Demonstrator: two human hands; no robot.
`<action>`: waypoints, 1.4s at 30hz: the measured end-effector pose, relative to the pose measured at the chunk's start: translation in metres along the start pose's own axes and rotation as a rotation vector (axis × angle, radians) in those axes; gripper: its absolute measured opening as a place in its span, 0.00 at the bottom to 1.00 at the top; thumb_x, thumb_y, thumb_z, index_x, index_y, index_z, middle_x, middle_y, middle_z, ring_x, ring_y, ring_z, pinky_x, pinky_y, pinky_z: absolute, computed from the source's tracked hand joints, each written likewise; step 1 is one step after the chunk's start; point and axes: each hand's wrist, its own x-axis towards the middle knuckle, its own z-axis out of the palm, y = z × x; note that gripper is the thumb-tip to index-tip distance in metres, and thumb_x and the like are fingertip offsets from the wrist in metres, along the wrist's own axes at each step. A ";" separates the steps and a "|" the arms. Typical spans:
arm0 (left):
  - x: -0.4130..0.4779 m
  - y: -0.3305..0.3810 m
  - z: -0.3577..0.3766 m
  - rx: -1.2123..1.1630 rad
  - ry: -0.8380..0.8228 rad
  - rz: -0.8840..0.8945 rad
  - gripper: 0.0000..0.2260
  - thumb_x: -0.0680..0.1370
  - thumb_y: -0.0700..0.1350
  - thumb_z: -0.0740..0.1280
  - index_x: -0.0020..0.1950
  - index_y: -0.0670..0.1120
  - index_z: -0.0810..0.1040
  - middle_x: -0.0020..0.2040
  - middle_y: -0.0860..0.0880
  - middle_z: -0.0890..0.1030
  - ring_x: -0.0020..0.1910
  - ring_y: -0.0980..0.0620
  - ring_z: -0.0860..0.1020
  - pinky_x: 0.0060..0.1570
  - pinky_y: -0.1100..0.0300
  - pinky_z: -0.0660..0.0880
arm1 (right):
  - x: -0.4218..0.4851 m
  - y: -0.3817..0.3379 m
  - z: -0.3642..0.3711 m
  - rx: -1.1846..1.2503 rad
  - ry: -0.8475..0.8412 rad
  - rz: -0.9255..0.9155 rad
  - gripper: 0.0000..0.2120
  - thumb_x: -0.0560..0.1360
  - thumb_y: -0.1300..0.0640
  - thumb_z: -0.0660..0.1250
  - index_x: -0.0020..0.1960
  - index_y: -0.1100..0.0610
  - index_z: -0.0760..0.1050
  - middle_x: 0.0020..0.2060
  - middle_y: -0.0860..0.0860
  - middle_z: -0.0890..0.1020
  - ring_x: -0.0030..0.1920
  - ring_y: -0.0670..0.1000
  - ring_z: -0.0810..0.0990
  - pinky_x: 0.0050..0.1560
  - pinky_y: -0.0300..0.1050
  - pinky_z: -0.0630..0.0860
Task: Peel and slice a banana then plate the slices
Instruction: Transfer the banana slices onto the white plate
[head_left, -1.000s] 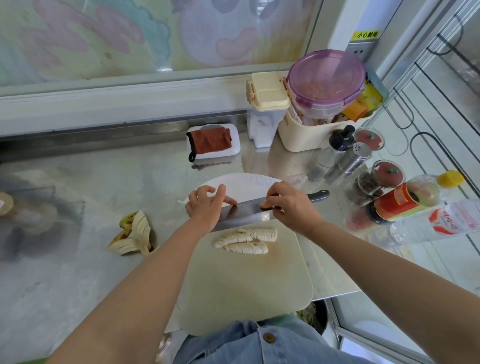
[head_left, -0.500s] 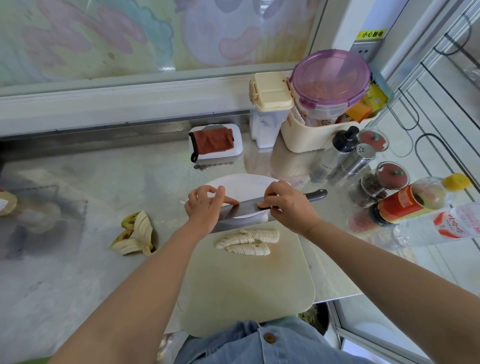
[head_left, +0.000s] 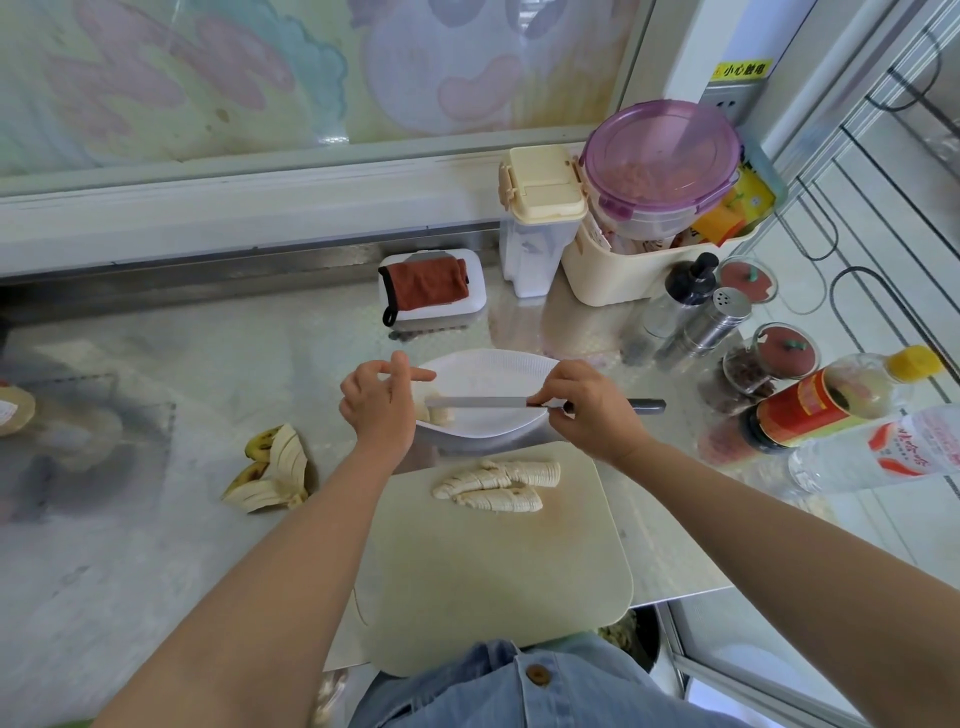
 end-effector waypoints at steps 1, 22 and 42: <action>0.001 -0.004 -0.001 0.002 0.028 -0.031 0.22 0.83 0.55 0.48 0.47 0.55 0.82 0.66 0.49 0.68 0.69 0.49 0.60 0.70 0.51 0.51 | -0.001 0.004 -0.001 0.029 0.017 0.044 0.12 0.67 0.70 0.68 0.45 0.56 0.83 0.39 0.45 0.76 0.40 0.47 0.74 0.38 0.42 0.73; -0.053 -0.023 0.001 -0.013 0.028 -0.096 0.07 0.82 0.51 0.54 0.47 0.60 0.67 0.73 0.46 0.60 0.74 0.46 0.53 0.73 0.47 0.49 | -0.015 -0.012 0.010 0.836 -0.141 0.866 0.07 0.72 0.70 0.61 0.48 0.70 0.75 0.32 0.56 0.71 0.26 0.51 0.64 0.26 0.40 0.64; -0.074 -0.032 0.020 0.154 0.033 0.022 0.14 0.82 0.52 0.53 0.57 0.52 0.76 0.72 0.50 0.63 0.71 0.47 0.57 0.69 0.49 0.52 | -0.046 0.010 0.012 0.824 -0.161 0.877 0.08 0.72 0.69 0.62 0.49 0.67 0.76 0.33 0.56 0.72 0.27 0.52 0.66 0.30 0.44 0.64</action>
